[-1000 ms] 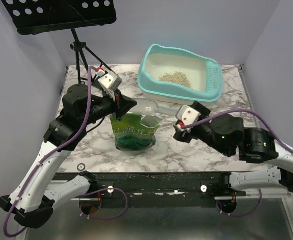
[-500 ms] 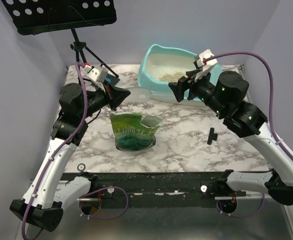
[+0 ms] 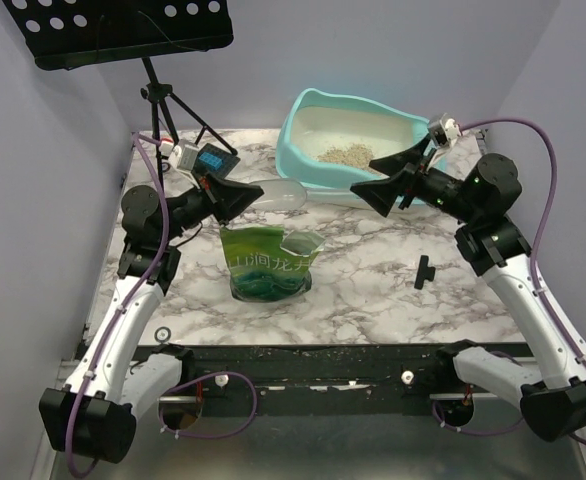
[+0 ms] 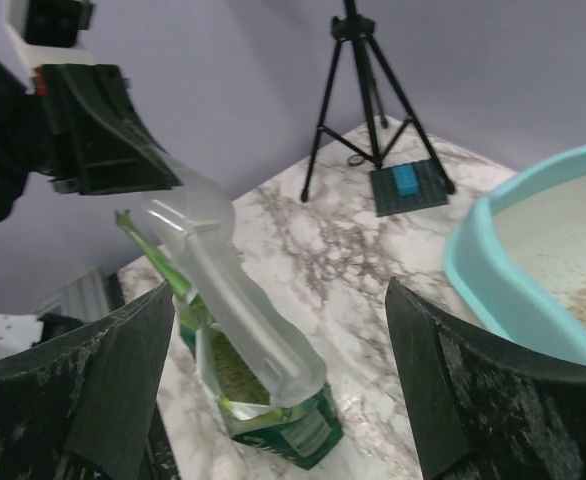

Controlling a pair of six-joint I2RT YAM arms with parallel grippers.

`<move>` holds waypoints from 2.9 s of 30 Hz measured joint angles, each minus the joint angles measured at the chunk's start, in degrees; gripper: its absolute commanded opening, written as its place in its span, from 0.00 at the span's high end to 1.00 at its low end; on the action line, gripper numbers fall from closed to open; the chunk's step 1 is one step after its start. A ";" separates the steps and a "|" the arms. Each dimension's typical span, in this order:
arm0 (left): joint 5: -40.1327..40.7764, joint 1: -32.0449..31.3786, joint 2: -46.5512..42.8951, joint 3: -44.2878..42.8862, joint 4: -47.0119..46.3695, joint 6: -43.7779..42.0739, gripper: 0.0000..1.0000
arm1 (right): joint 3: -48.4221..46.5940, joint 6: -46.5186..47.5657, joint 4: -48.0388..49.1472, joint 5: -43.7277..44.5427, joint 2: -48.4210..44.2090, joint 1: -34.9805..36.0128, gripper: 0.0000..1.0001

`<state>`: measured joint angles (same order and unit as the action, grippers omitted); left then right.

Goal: Fill the litter box with clean litter

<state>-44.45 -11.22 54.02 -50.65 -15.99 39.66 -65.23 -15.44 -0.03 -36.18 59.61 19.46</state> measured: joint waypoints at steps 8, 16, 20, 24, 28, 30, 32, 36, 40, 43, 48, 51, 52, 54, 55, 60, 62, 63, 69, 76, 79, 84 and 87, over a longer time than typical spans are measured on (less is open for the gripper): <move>-2.14 1.36 -0.31 4.61 -6.64 3.98 1.00 | 4.07 -7.65 10.78 -12.55 1.49 -0.42 0.10; -3.43 1.40 -0.85 5.62 -10.99 6.12 1.00 | 5.40 -9.49 13.75 -14.29 2.62 -0.42 0.12; -3.85 1.40 -1.25 5.62 -12.33 6.91 1.00 | 5.42 -10.05 14.16 -15.41 4.07 -0.42 0.12; -3.85 1.40 -1.36 5.62 -13.09 7.19 1.00 | 5.44 -10.56 14.23 -16.92 5.03 -0.42 0.15; -3.85 1.40 -1.36 5.62 -13.20 7.56 1.00 | 5.73 -11.58 15.47 -18.38 5.27 -0.42 0.19; -3.82 1.40 -1.36 5.62 -13.42 7.74 1.00 | 5.77 -12.22 16.24 -18.93 5.29 -0.42 0.21; -3.80 1.40 -1.36 5.62 -13.60 7.89 1.00 | 5.79 -12.85 17.09 -19.32 5.33 -0.39 0.23; -3.67 1.40 -1.36 5.62 -13.81 8.33 1.00 | 5.79 -13.70 18.36 -19.89 5.66 0.09 0.25; -2.23 1.42 -1.46 6.40 -14.62 8.85 1.00 | 5.79 -14.58 19.30 -20.06 6.40 0.92 0.27; -1.27 1.42 -1.49 7.32 -15.21 9.53 1.00 | 5.79 -15.08 19.82 -20.06 7.06 1.33 0.29; -0.31 1.42 -1.53 7.85 -15.74 10.12 1.00 | 5.77 -15.98 20.63 -20.06 7.41 1.92 0.34; 0.13 1.40 -1.64 8.15 -16.13 10.34 1.00 | 5.73 -16.52 21.75 -20.06 7.72 2.08 0.36; 0.17 1.42 -1.66 8.20 -16.11 10.40 1.00 | 5.73 -16.70 22.05 -20.06 7.89 2.16 0.37; 0.28 1.42 -1.81 8.28 -16.13 10.58 1.00 | 5.73 -17.03 22.53 -20.06 8.20 2.36 0.37; 0.28 1.42 -1.88 8.33 -16.13 10.60 1.00 | 5.70 -17.14 22.67 -20.06 8.31 2.47 0.38; 0.31 1.42 -2.25 8.37 -16.15 10.60 1.00 | 5.40 -17.53 23.02 -20.06 8.55 2.91 0.43; 0.31 1.40 -2.29 8.37 -16.24 10.73 1.00 | 5.31 -17.57 23.19 -20.04 8.63 3.02 0.46; 0.31 1.40 -2.29 8.37 -16.28 10.75 1.00 | 5.31 -17.59 23.21 -20.04 8.63 3.06 0.46; 0.31 1.40 -2.40 8.41 -16.76 10.86 1.00 | 5.31 -17.62 23.82 -20.04 8.66 3.08 0.49; 0.31 1.40 -2.60 8.96 -17.38 11.17 1.00 | 5.29 -17.66 24.41 -20.02 8.66 3.08 0.49; 0.33 1.40 -2.62 9.31 -17.40 11.26 1.00 | 5.31 -17.70 24.44 -20.02 8.66 3.10 0.50; 0.31 1.40 -2.78 9.31 -17.40 11.21 1.00 | 5.31 -17.99 24.65 -20.02 8.66 3.10 0.58; 0.33 1.40 -2.78 9.31 -17.40 11.19 1.00 | 5.29 -18.43 24.90 -20.20 8.66 3.08 0.74</move>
<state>-44.12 -9.82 51.24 -41.34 -33.39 50.85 -59.94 -33.87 24.86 -56.38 68.27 22.55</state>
